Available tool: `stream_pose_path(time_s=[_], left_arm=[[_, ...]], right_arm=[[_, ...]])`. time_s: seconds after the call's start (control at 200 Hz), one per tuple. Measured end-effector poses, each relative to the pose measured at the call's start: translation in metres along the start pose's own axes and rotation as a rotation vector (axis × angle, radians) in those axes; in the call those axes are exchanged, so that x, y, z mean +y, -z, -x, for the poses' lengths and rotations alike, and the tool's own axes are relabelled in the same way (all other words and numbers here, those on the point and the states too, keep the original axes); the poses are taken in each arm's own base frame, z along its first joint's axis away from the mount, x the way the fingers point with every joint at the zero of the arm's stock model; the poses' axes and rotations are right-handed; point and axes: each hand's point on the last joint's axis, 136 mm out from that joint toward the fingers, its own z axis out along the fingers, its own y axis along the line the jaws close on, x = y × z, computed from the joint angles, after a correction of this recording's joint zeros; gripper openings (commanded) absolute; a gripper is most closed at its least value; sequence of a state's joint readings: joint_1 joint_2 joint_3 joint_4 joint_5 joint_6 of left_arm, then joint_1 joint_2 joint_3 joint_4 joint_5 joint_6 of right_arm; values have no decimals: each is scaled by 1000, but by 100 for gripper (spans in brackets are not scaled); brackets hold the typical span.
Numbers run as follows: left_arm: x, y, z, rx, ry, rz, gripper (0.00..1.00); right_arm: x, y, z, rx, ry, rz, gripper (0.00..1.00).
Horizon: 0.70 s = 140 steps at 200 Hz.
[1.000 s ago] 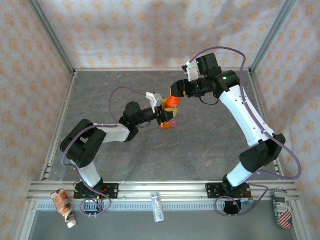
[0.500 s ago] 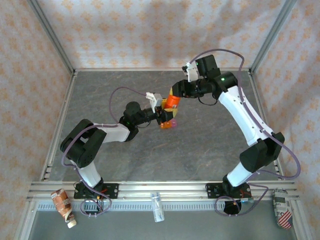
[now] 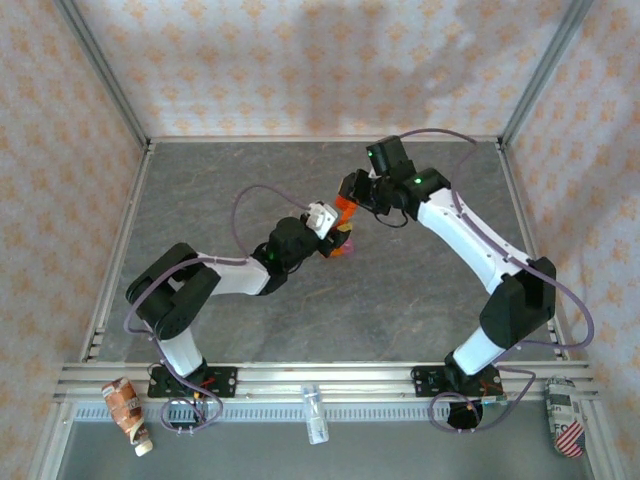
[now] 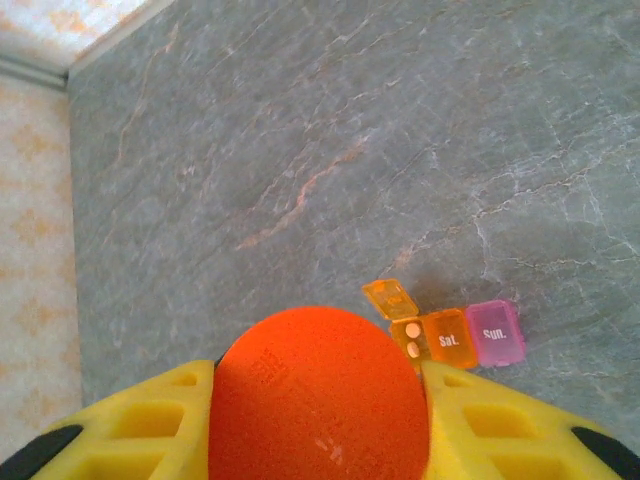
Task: Sort the pills into containers
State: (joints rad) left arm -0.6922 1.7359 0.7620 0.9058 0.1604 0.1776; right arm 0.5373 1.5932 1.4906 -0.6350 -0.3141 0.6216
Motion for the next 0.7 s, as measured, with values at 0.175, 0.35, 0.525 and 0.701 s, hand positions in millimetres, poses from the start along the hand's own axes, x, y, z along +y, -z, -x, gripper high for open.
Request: stream_pose_path(time_s=[0.175,0.35,0.525,0.701], left_arm=[[9,0,-3,14,-55,85,0],[7,0,14,-56,-53,80,0],[5,2,44,-164,-2,18,0],[16,10,61,-217,76,-69,0]], right_arm=[[2,-4,3,-43,-59,-12,43],[10,0,5,-29,-52,18,78],[15,22,12,-26,-13,86,82],[22,90,37,-165,97,168,82]])
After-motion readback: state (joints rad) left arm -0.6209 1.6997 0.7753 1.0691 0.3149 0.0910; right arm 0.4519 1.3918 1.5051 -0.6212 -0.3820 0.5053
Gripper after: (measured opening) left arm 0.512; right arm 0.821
